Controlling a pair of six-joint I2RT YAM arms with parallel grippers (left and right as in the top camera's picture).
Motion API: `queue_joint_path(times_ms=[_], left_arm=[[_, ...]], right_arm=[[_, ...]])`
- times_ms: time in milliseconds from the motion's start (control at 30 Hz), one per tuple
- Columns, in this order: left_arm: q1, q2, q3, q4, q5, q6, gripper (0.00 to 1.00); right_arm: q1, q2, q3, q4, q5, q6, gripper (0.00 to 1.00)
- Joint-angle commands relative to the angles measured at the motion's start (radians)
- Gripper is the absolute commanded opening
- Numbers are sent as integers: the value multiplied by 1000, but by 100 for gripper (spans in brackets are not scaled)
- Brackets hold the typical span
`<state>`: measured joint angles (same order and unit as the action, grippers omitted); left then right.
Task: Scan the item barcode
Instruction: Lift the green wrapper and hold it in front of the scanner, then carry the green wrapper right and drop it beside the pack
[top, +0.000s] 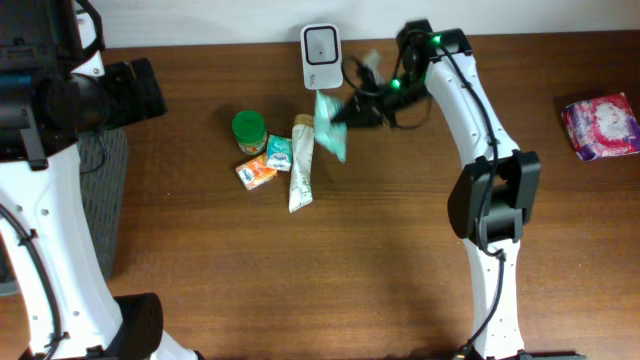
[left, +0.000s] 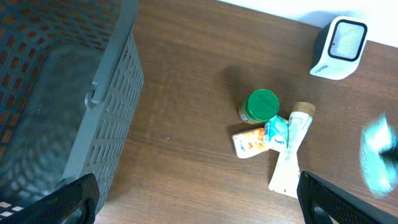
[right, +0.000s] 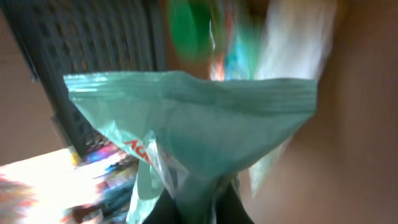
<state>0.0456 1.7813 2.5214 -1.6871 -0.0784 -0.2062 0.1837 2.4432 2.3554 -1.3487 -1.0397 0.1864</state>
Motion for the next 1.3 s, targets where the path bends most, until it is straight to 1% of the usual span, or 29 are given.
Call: queue_joint_path(times_ms=[0,67,100,167,233,300,400,467,567,600,633,700,800,833,900,967,1067,1100,1133,1167,1200,1267], left_arm=[[5,-4,3,-1,7,-5,99],[5,-4,3,-1,6,-5,99],[5,-4,3,-1,7,-5,99],[5,-4,3,-1,7,-5,99],[5,-4,3,-1,6,-5,99],[5,-4,3,-1,7,-5,99],[5,-4,3,-1,7,-6,99],[5,-4,3,-1,7,-6,99],[5,-4,3,-1,7,-5,99],[5,-4,3,-1,7,-5,99],[5,-4,3,-1,7,-5,99],[5,-4,3,-1,7,-5,99],[5,-4,3,-1,7,-6,99],[5,-4,3,-1,7,-6,99],[5,-4,3,-1,6,-5,99],[5,-4,3,-1,7,-5,99],[5,-4,3,-1,6,-5,99],[5,-4,3,-1,7,-6,99],[5,-4,3,-1,7,-5,99],[5,-4,3,-1,7,-6,99],[5,-4,3,-1,6,-6,99],[5,-4,3,-1,6,-5,99]], right_arm=[[28,-19,18,370,264,145,4],[47,-19,18,657,467,148,4],[65,-17,17,782,611,148,4],[105,-9,17,919,861,144,4],[135,19,17,1020,945,144,4],[145,70,17,1094,947,144,4],[143,117,17,1106,957,143,4],[143,118,17,1098,1011,136,4],[129,85,18,1098,1010,137,4],[114,57,18,1089,1010,137,4],[90,15,18,1044,1010,137,4],[-6,-71,18,845,1011,137,4],[-179,-92,18,547,1011,130,4],[-254,-86,18,441,1011,44,4],[-384,-79,14,272,1011,-203,4],[-482,-77,10,195,1037,-288,4],[-579,-62,10,166,1081,-310,4],[-601,-58,10,167,1081,-310,13],[-630,-52,10,167,1091,-310,51],[-637,-50,10,167,1094,-309,73],[-640,-50,10,167,1093,-303,90],[-626,-50,10,166,1046,-298,96]])
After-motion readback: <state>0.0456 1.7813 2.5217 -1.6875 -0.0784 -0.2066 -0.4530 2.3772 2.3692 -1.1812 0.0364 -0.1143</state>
